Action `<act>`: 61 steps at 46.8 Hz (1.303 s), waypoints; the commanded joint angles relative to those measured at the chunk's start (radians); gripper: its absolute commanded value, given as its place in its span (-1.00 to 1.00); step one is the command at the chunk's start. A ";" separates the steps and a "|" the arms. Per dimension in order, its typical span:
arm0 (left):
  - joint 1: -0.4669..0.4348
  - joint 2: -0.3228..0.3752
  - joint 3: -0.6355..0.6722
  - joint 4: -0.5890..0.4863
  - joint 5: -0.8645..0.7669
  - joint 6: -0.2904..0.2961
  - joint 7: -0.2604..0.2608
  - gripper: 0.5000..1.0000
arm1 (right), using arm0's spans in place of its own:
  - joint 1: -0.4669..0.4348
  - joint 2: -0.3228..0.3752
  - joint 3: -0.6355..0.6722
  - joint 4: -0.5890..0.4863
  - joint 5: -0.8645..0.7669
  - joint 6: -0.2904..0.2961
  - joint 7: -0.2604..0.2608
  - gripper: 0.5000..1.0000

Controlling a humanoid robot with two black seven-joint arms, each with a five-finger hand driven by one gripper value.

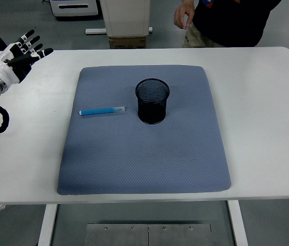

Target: Left hand places marker in pen holder

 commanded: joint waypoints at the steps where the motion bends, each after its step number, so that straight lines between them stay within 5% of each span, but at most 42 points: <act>1: 0.000 -0.002 0.000 0.000 0.000 0.000 0.000 1.00 | 0.000 0.000 0.000 0.000 0.000 0.000 0.000 1.00; 61: -0.012 -0.045 0.003 -0.003 -0.008 0.008 0.001 1.00 | 0.000 0.000 0.001 0.000 0.000 0.000 0.000 1.00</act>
